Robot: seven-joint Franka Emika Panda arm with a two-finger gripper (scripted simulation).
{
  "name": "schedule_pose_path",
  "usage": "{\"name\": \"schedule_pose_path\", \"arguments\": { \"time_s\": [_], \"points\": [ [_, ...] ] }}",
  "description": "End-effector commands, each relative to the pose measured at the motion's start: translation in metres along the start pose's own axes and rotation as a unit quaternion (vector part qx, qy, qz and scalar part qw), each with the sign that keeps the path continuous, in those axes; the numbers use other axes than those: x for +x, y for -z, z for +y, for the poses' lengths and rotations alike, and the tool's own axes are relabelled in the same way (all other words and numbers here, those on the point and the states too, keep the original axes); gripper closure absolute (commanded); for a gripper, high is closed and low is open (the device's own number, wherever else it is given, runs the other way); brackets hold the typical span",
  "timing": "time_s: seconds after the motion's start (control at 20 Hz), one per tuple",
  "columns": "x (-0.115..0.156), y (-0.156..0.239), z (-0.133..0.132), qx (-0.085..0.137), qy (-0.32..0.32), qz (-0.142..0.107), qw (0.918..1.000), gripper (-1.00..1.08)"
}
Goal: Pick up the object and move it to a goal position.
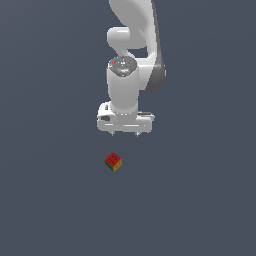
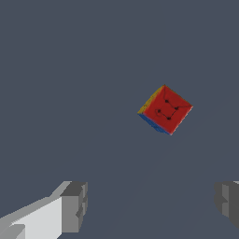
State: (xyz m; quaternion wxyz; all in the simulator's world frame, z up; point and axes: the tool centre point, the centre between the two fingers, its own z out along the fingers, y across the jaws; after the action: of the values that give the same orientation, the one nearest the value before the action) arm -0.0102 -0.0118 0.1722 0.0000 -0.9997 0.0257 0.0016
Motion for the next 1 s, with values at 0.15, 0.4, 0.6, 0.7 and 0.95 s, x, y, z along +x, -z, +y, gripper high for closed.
{"name": "schedule_pose_path", "arguments": {
  "time_s": [0.15,0.4,0.6,0.7,0.95],
  "points": [
    [0.000,0.003,-0.005,-0.001,0.006,0.000,1.0000,-0.92],
    [-0.003,0.014,-0.022,-0.003,0.031,0.002,0.9995,-0.92],
    [-0.003,0.014,-0.022,-0.003,0.030,0.002,0.9995,-0.92],
    [-0.001,0.012,-0.021,-0.002,0.024,0.001,0.9997,-0.92],
    [0.005,0.005,-0.016,0.000,-0.005,0.001,1.0000,-0.92]
  ]
}}
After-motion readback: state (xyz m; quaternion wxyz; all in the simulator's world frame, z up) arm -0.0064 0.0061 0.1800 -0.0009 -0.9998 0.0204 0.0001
